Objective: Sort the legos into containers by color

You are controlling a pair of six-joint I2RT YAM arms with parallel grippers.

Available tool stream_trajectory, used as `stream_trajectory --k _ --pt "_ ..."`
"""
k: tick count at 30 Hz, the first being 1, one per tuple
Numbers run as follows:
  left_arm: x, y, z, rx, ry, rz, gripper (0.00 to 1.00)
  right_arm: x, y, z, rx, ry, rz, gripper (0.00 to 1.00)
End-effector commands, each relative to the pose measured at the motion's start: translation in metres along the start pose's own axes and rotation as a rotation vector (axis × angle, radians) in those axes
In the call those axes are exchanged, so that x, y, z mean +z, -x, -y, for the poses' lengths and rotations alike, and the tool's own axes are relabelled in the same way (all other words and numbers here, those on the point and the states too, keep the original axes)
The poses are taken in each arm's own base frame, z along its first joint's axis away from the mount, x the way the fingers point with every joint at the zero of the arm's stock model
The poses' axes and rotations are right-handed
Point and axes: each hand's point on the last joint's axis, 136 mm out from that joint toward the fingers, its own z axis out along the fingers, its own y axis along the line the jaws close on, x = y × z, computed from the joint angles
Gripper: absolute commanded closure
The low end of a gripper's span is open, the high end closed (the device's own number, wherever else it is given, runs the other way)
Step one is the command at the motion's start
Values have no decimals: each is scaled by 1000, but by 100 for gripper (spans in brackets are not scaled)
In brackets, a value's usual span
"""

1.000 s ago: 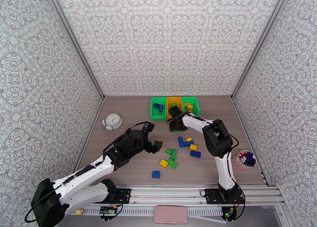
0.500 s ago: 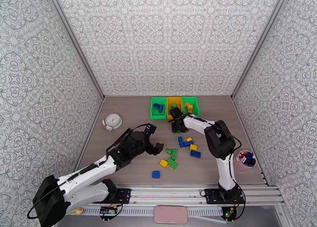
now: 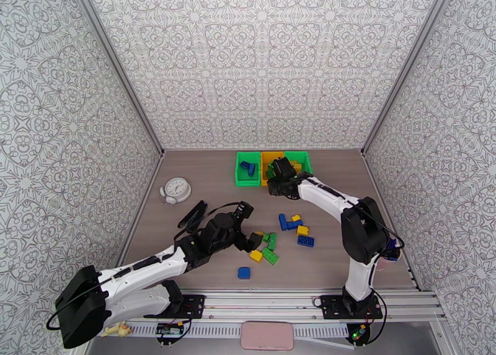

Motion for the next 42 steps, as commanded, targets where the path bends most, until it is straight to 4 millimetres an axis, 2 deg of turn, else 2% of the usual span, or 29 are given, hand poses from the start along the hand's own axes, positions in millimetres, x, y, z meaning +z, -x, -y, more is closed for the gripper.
stream_trajectory --k 1,9,14,19,29,34,38,42 --pt "0 8 -1 -16 26 42 0 4 48 0 -11 -1 115 64" --pt "-3 0 3 -16 48 45 0 33 93 3 -4 -15 197 64" --pt "-7 -4 4 -14 54 38 0 54 109 6 -19 -31 220 64" --pt "-11 -7 7 -3 43 26 0 72 109 3 -36 -18 195 63" --pt "-17 -12 3 5 56 24 0 97 100 12 -46 -26 157 63" --pt "-18 -14 1 -1 67 25 0 95 107 12 -66 -20 159 58" --pt "-19 -13 0 -1 69 28 0 82 114 5 -75 21 169 38" --pt "-19 -16 1 5 65 18 0 64 115 1 -77 50 177 30"
